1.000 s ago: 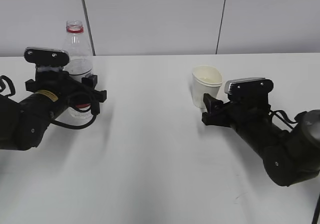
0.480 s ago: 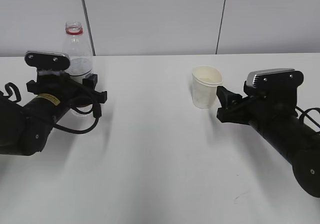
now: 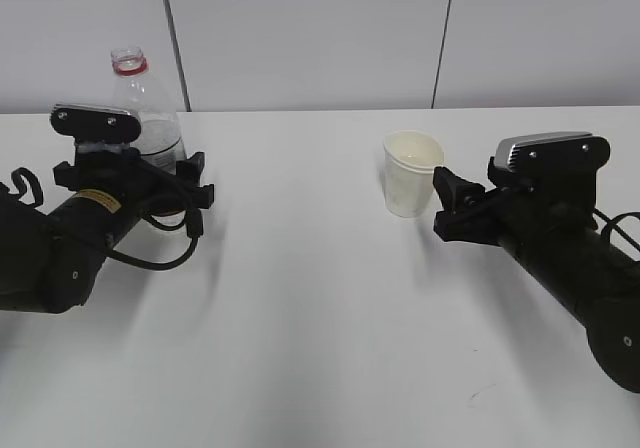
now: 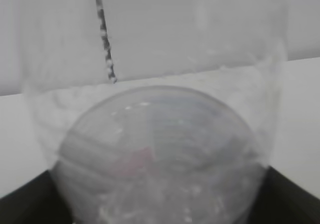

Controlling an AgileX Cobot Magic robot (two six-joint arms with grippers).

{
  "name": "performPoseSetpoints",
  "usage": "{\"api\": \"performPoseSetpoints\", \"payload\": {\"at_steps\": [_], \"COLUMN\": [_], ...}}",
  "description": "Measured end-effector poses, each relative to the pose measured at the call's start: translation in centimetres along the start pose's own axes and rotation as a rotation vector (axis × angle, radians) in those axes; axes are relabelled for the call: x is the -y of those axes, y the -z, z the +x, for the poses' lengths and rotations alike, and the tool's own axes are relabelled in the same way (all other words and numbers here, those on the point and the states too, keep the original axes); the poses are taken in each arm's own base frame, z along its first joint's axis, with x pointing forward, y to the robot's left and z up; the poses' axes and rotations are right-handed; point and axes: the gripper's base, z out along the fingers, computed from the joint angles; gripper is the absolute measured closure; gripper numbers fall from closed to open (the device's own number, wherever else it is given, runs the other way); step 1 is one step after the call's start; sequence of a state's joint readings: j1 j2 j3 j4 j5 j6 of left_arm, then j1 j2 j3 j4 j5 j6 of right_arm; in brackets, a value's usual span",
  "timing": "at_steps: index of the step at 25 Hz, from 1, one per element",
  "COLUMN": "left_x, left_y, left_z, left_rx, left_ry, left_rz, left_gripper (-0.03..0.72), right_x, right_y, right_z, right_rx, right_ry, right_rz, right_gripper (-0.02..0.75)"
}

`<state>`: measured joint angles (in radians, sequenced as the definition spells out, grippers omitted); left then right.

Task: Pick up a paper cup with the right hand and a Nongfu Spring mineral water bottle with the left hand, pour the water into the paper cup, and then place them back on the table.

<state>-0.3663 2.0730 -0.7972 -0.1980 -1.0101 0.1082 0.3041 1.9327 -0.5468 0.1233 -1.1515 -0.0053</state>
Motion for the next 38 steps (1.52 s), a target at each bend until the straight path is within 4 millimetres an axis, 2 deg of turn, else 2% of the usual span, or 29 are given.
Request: {"api": "performPoseSetpoints", "payload": {"at_steps": [3,10,13,29,33,38], "left_x": [0.0,-0.2,-0.2,-0.8,-1.0,-1.2], "left_y": [0.0,0.5,0.8,2.9,3.7,5.3], "left_z": [-0.2,-2.1,-3.1,-8.8,-10.6,-13.3], "left_rx": [0.005,0.012,0.007,0.103,0.152,0.2], "left_ry": [0.001,0.0,-0.026,0.003,0.014,-0.011], "left_rz": [0.0,-0.008,-0.004,-0.036,-0.035,-0.031], "left_gripper": [0.125,0.123,0.123,0.123,0.123,0.123], "right_x": [0.0,-0.1,-0.1,-0.4,-0.5,-1.2], "right_y": [0.0,0.0,0.1,1.8,1.5,0.4], "right_z": [0.0,-0.1,-0.7,-6.4,-8.0,-11.5], "right_rx": [0.0,0.002,0.022,0.119,0.107,0.075], "right_ry": [0.001,0.002,0.003,-0.011,-0.017,0.001], "right_rz": [-0.003,-0.006,-0.014,-0.037,-0.042,-0.079], "right_gripper": [0.21,0.209,0.209,0.209,0.208,0.209]}}
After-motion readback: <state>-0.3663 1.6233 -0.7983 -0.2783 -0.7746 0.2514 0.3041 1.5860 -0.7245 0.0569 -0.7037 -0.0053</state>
